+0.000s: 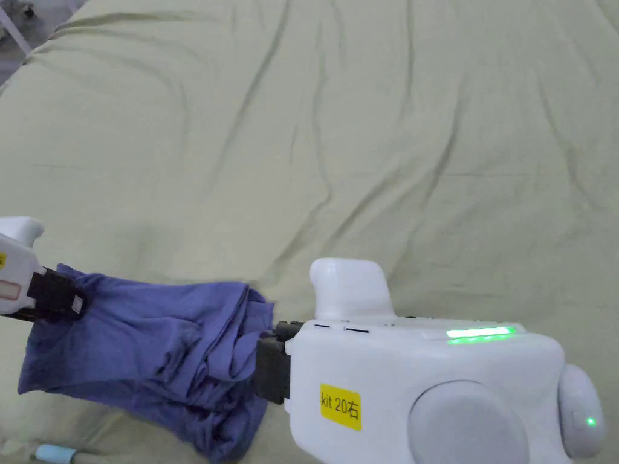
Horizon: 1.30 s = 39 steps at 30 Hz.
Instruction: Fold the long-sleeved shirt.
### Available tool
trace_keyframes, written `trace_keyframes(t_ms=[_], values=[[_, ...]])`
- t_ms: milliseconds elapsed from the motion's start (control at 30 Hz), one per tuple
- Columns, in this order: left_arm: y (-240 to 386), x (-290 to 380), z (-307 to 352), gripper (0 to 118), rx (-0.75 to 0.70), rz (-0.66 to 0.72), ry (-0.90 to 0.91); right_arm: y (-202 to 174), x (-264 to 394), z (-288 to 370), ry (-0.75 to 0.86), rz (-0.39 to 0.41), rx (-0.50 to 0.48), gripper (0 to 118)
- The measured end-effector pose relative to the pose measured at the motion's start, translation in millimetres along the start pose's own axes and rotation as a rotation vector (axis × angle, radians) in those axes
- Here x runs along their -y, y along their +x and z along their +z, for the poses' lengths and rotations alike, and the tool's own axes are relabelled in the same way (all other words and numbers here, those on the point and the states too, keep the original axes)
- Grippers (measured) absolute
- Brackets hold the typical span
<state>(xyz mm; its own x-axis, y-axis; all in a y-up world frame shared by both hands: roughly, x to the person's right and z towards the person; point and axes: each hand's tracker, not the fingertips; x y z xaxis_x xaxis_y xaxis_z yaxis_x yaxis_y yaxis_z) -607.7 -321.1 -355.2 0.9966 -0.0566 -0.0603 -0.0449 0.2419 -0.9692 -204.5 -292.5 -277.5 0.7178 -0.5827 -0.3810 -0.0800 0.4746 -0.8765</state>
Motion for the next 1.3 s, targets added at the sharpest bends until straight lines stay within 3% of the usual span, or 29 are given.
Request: trace_keyframes(t_ms=[167,200,267,300,400,533,600,633,667,700,867,1033,1100,1167,1267,1300], values=[[-43.4,-6.8,-24.2,10,-0.189,0.072,-0.059,-8.0,-0.3,-16.3,-0.037,0.042,-0.010,0],[-45.7,-4.8,-28.5,21,-0.194,0.081,-0.058,-6.2,-0.1,-19.2,-0.055,0.050,0.007,0],[-46.3,-0.6,-32.2,100,-0.296,0.087,-0.023,0.7,-0.4,-20.0,-0.053,0.037,0.020,0],[-43.6,2.8,-32.8,118,-0.343,0.087,0.005,3.0,-1.8,-18.9,-0.050,0.033,0.025,0],[-41.2,12.3,-24.7,117,-0.304,0.052,0.132,6.7,-5.7,-11.5,-0.017,0.021,0.044,0],[-29.9,19.0,-16.6,117,-0.239,0.098,0.096,7.4,-7.8,0.8,-0.004,0.003,0.033,0],[-20.3,22.7,-5.2,109,-0.174,0.115,0.077,7.7,-6.0,12.7,0.019,-0.016,0.034,0],[-15.0,24.3,4.4,73,-0.152,0.121,0.078,6.7,-3.6,19.4,0.027,-0.017,0.035,0],[-2.1,25.9,19.6,21,-0.103,0.123,0.100,6.3,-1.7,28.3,0.031,-0.012,0.029,0],[9.3,29.0,36.3,0,-0.038,0.119,0.156,6.4,-0.3,38.5,0.036,-0.003,0.013,0],[103.9,57.8,98.9,0,0.067,0.072,0.466,5.9,3.4,107.1,0.130,0.020,-0.045,0],[204.9,96.5,175.0,0,0.200,-0.001,0.749,3.3,17.0,220.2,0.405,0.125,0.112,0],[238.9,115.0,209.5,0,0.168,-0.011,0.891,2.2,31.5,270.4,0.561,0.182,0.237,0],[266.1,137.0,236.7,0,0.119,-0.019,1.028,-0.7,48.9,309.2,0.705,0.261,0.436,0],[295.6,165.3,269.8,0,0.105,0.002,1.189,3.6,75.3,347.4,0.846,0.315,0.693,0],[302.1,174.7,276.4,0,0.110,0.014,1.211,4.6,80.5,354.1,0.869,0.320,0.730,0]])
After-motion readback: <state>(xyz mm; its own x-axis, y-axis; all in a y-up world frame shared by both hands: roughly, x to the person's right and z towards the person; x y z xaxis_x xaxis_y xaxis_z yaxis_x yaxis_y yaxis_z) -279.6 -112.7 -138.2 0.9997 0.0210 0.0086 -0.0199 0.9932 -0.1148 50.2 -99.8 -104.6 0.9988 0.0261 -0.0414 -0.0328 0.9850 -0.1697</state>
